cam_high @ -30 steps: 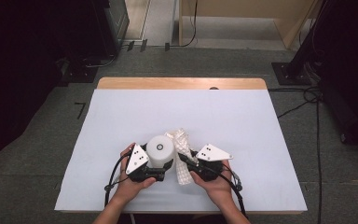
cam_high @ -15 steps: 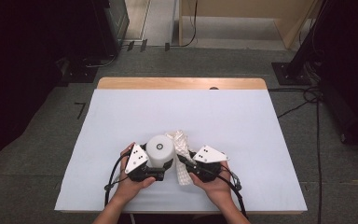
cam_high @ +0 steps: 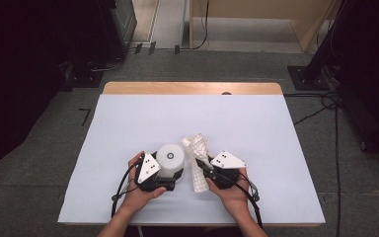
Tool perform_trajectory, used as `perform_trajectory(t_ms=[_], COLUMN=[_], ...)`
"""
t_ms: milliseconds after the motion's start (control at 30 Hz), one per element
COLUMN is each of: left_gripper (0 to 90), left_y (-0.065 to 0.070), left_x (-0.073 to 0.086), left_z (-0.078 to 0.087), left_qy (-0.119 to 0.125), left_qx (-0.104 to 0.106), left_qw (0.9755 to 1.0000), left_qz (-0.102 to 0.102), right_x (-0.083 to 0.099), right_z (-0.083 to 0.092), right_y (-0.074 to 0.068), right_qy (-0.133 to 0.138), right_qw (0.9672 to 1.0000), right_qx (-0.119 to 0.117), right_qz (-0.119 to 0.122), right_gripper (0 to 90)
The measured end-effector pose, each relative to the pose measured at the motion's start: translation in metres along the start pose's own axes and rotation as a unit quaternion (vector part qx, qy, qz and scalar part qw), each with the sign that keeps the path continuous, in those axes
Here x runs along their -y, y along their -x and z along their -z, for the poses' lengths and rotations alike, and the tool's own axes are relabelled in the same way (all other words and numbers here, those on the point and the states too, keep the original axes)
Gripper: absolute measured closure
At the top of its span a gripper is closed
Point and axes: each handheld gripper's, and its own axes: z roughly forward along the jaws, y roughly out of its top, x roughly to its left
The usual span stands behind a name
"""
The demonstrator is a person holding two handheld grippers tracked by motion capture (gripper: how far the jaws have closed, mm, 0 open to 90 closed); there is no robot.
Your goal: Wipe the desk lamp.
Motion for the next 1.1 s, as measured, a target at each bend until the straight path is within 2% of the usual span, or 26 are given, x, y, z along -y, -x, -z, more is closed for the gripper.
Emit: perform_trajectory(t_ms=[133,233,300,367,433,467,500,567,600,700,733,800,933,1000,1033,1067,1100], left_gripper=[8.2,4.4,0.8,0.8,0.8,0.8,0.8,0.7,0.8,3.6,4.7,8.0,8.3,8.4,8.4,8.4,8.4], left_y=[-0.004,-0.003,-0.001,0.002,0.007,0.009,0.009,0.016,0.018,0.021,0.023,0.02,0.014,0.008,0.008,0.005,0.001], left_x=[0.003,0.001,-0.002,-0.003,-0.004,-0.005,-0.005,-0.005,-0.005,-0.003,-0.003,-0.003,-0.003,-0.006,-0.006,-0.008,-0.01], left_z=[0.002,0.004,0.009,0.012,0.015,0.014,0.014,0.009,0.007,0.005,0.004,0.005,0.007,0.011,0.011,0.014,0.017], left_qy=[0.001,-0.002,0.0,0.004,0.009,0.008,0.008,-0.005,-0.006,-0.01,-0.009,-0.002,0.004,0.018,0.018,0.029,0.04], left_qx=[0.005,-0.013,-0.012,-0.036,-0.048,-0.057,-0.057,-0.087,-0.087,-0.09,-0.099,-0.092,-0.084,-0.064,-0.064,-0.05,-0.028], left_qw=[0.9999,0.9996,0.9995,0.9989,0.9978,0.9973,0.9973,0.995,0.9947,0.9946,0.9941,0.9944,0.9949,0.9955,0.9955,0.9954,0.9961], left_qz=[0.015,0.025,0.03,0.032,0.045,0.046,0.046,0.049,0.055,0.05,0.044,0.052,0.055,0.067,0.067,0.076,0.073], right_x=[0.001,0.001,0.001,0.002,0.002,0.003,0.003,0.004,0.004,0.004,0.005,0.006,0.009,0.01,0.011,0.012,0.012], right_z=[0.002,0.002,0.001,0.001,0.001,0.0,0.0,-0.001,-0.001,-0.002,-0.003,-0.005,-0.01,-0.013,-0.015,-0.017,-0.017], right_y=[0.003,0.004,0.004,0.005,0.006,0.006,0.006,0.005,0.004,0.002,-0.001,-0.003,-0.008,-0.011,-0.013,-0.015,-0.016], right_qy=[0.002,0.002,0.002,0.001,-0.001,-0.002,-0.002,-0.003,-0.004,-0.007,-0.009,-0.011,-0.024,-0.031,-0.036,-0.039,-0.041], right_qw=[1.0,1.0,1.0,0.9999,0.9999,0.9999,0.9999,0.9999,0.9999,0.9999,0.9999,0.9999,0.9997,0.9995,0.9992,0.999,0.9989], right_qx=[0.007,0.008,0.007,0.01,0.01,0.011,0.011,0.011,0.009,0.008,0.005,0.002,-0.006,-0.01,-0.013,-0.015,-0.017], right_qz=[0.0,0.001,0.0,-0.002,-0.005,-0.007,-0.007,-0.006,-0.003,0.0,0.0,0.005,0.007,0.008,0.011,0.014,0.013], right_gripper=[72.7,72.7,72.6,72.6,72.6,72.6,72.6,72.6,72.6,72.5,72.5,72.5,72.5,72.5,72.5,72.5,72.5])
